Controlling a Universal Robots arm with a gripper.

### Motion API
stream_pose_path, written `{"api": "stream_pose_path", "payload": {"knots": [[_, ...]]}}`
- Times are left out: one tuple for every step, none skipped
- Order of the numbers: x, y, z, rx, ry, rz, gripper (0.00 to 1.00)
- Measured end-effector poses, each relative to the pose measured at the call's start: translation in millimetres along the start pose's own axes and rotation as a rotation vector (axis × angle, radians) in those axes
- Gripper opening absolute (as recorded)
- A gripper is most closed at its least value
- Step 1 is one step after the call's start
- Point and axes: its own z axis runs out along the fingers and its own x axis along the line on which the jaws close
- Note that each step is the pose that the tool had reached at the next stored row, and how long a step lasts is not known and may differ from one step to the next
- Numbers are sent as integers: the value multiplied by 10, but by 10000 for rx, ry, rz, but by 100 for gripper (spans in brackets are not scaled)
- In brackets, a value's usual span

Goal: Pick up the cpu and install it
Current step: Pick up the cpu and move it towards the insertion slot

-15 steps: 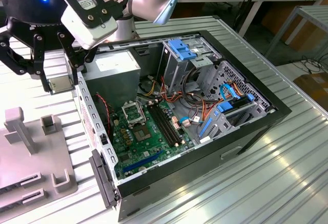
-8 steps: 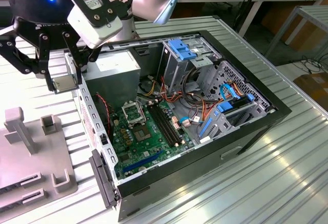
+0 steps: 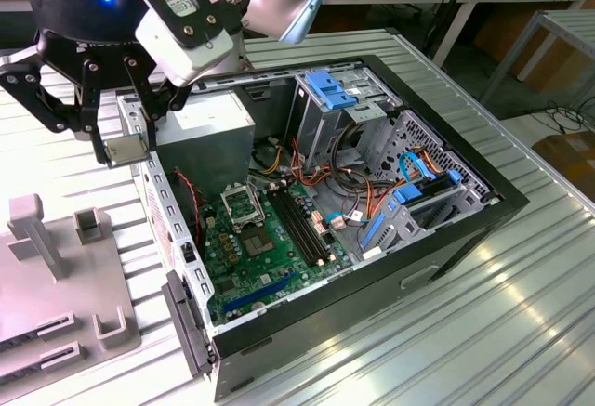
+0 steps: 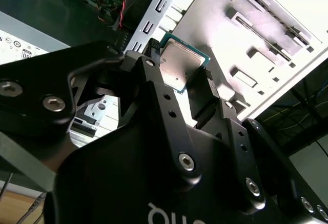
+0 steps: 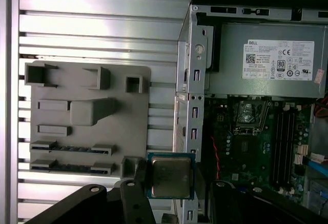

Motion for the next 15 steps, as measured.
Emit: {"api": "stream_pose_path", "payload": {"knots": [[-7, 0, 0, 0, 0, 0, 47], [-12, -1, 0, 0, 0, 0, 47], [-18, -1, 0, 0, 0, 0, 47], [-24, -1, -1, 1, 0, 0, 47], [-33, -2, 0, 0, 0, 0, 47], [-42, -2, -1, 1, 1, 0, 47], [-49, -3, -1, 0, 0, 0, 47], [-55, -3, -1, 0, 0, 0, 47], [-65, -4, -1, 0, 0, 0, 47], [-73, -4, -1, 0, 0, 0, 47], [-79, -4, -1, 0, 0, 0, 47], [-155, -8, -2, 0, 0, 0, 47], [-170, -9, -3, 0, 0, 0, 47], [-206, -11, -4, 1, 0, 0, 47], [-220, -12, -4, 1, 0, 0, 47]]}}
